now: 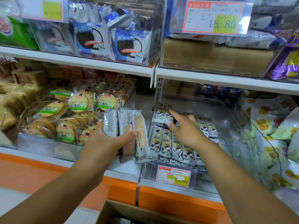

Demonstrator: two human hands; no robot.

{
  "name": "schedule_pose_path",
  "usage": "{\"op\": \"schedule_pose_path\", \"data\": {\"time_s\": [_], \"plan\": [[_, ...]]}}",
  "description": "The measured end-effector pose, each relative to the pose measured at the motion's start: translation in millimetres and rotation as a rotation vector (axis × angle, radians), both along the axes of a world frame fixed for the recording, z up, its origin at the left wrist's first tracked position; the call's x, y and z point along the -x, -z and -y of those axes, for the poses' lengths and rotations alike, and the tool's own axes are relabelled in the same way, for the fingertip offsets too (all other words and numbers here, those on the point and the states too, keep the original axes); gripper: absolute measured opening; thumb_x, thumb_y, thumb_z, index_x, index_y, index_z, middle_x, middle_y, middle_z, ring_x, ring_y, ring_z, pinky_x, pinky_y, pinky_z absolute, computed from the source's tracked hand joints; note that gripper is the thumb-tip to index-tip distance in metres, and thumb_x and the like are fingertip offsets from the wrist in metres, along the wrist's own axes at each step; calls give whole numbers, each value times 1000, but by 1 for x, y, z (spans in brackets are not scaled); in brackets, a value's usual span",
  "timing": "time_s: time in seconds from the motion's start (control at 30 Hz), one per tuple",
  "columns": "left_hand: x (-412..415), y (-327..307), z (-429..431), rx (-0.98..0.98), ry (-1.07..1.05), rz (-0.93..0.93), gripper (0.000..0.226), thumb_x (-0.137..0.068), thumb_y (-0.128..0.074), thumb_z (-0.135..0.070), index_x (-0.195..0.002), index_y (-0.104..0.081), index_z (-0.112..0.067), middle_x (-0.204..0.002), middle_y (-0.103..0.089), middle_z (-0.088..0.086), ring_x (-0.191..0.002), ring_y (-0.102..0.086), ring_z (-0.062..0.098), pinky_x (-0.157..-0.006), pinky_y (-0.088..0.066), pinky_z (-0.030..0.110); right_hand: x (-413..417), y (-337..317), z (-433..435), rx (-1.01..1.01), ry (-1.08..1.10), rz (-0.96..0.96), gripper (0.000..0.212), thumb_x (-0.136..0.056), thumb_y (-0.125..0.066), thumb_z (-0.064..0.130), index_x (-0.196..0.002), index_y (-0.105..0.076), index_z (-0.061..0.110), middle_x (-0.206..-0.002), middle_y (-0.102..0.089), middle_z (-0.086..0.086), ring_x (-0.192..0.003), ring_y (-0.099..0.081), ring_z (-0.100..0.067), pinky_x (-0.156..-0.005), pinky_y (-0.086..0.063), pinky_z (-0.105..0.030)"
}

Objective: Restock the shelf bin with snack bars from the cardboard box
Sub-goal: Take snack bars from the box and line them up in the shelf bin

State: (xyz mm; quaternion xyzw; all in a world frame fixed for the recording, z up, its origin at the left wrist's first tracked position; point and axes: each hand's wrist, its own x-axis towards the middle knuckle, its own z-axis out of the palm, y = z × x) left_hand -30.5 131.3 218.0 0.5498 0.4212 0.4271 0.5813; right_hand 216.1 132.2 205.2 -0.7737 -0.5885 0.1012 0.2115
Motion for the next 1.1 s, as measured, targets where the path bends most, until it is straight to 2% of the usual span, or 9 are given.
{"op": "schedule_pose_path", "data": {"time_s": [0.2, 0.3, 0.47, 0.6, 0.7, 0.8, 0.9, 1.0, 1.1], "plan": [[-4, -4, 2, -16, -6, 46, 29, -76, -79, -13, -100, -67, -24, -89, -78, -7, -75, -75, 11, -54, -56, 21, 1, 5, 4, 75, -57, 87, 48, -99, -33, 50, -145, -19, 54, -156, -28, 2, -142, -9, -26, -114, -13, -45], [-7, -12, 3, -22, -13, 72, 34, -77, -79, -15, -108, -66, -23, -95, -78, -3, -87, -75, 19, -75, -59, 38, 6, -1, 9, -20, -25, 112, 50, -99, -34, 50, -147, -21, 47, -151, -35, 2, -141, -14, -24, -113, -17, -42], [-15, -16, 9, -33, 13, 85, 47, -70, -87, -20, -111, -65, -25, -99, -77, -3, -93, -74, 20, -89, -56, 48, 55, -35, 62, -382, -148, -382, 26, -98, -43, 42, -122, -52, 39, -109, -60, 20, -107, -53, 4, -86, -45, -20], [-24, -13, 21, -13, 52, 80, 25, -77, -81, -14, -92, -65, -25, -77, -77, -11, -65, -72, 2, -58, -58, 22, 79, -32, 105, -255, -260, -423, 42, -83, -66, 45, -117, -42, 48, -107, -56, 19, -91, -58, 2, -76, -48, -19], [-31, -15, 35, 5, 157, 120, 37, -81, -78, -11, -78, -47, -32, -49, -61, -31, -45, -56, -17, -41, -43, 8, 73, -29, 110, -262, -187, -539, 44, -81, -74, 28, -109, -44, 46, -97, -59, 14, -75, -61, -2, -65, -50, -20], [-33, -15, 38, 20, 151, 127, 36, -77, -82, -18, -84, -52, -36, -66, -70, -26, -60, -63, -11, -56, -41, 20, 63, -35, 118, -269, -119, -773, 36, -87, -63, 7, -108, -53, 34, -104, -69, 9, -87, -70, -9, -77, -56, -33], [-31, -15, 35, 50, 125, 154, 38, -73, -86, -24, -94, -58, -38, -95, -70, -14, -89, -62, 2, -69, -44, 24, 59, -39, 125, -248, -118, -1065, 34, -91, -47, -5, -110, -57, 21, -102, -74, -3, -88, -72, -28, -71, -55, -37], [-31, -25, 44, 83, 104, 168, 93, -49, -94, -46, -130, -52, -27, -128, -63, -3, -121, -56, 21, -101, -45, 49, 60, -40, 129, -199, -107, -1274, 33, -93, -42, -7, -112, -61, 13, -99, -73, -16, -85, -70, -36, -66, -59, -37], [-32, -24, 44, 92, 96, 157, 70, -57, -93, -37, -117, -58, -29, -119, -69, -3, -115, -60, 20, -100, -45, 50, 60, -37, 129, -167, -132, -1287, 31, -92, -52, -4, -118, -60, 10, -110, -69, -16, -89, -70, -34, -70, -58, -36]]}}
